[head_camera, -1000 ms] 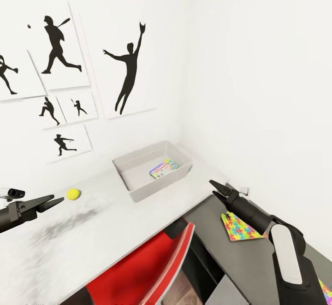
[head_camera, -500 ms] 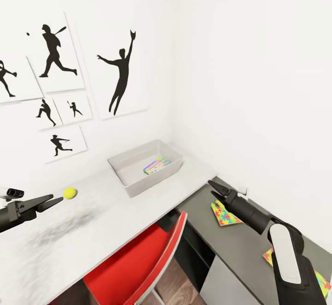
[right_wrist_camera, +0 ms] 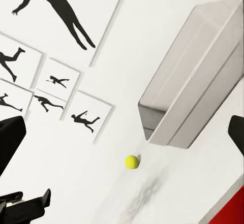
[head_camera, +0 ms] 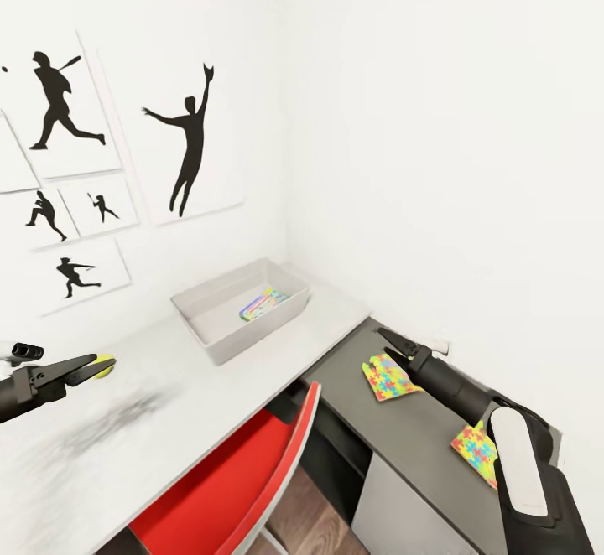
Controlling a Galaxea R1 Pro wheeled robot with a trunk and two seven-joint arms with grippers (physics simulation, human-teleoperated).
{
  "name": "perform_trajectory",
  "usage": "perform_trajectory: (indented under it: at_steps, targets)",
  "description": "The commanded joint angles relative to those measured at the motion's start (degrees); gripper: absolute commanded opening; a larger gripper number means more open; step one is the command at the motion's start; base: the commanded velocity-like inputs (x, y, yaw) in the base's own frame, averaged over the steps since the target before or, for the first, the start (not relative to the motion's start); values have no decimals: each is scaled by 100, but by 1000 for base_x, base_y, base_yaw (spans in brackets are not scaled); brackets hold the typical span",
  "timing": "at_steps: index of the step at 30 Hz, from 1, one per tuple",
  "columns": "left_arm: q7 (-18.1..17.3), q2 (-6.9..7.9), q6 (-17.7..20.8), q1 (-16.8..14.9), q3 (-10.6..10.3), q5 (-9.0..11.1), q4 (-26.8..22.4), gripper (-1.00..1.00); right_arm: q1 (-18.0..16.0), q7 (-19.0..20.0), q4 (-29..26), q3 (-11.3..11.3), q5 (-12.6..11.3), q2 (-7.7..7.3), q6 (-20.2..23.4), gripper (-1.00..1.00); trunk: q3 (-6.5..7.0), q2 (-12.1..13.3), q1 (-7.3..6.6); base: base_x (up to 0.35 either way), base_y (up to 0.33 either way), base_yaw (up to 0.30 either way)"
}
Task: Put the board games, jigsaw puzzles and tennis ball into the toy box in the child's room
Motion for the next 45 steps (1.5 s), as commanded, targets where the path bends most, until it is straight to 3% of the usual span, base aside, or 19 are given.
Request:
perform_trajectory:
  at_steps: [1, 45]
  targets:
    - [-24, 2, 61, -2, 1, -5, -2, 100, -9, 34, 0, -15, 27, 7, 36, 100, -5, -12, 4, -2, 3, -222]
    - [-24, -3, 61, -2, 1, -12, -5, 100, -8, 32, 8, -8, 28, 7, 36, 100, 274, -12, 4, 0, 0, -228]
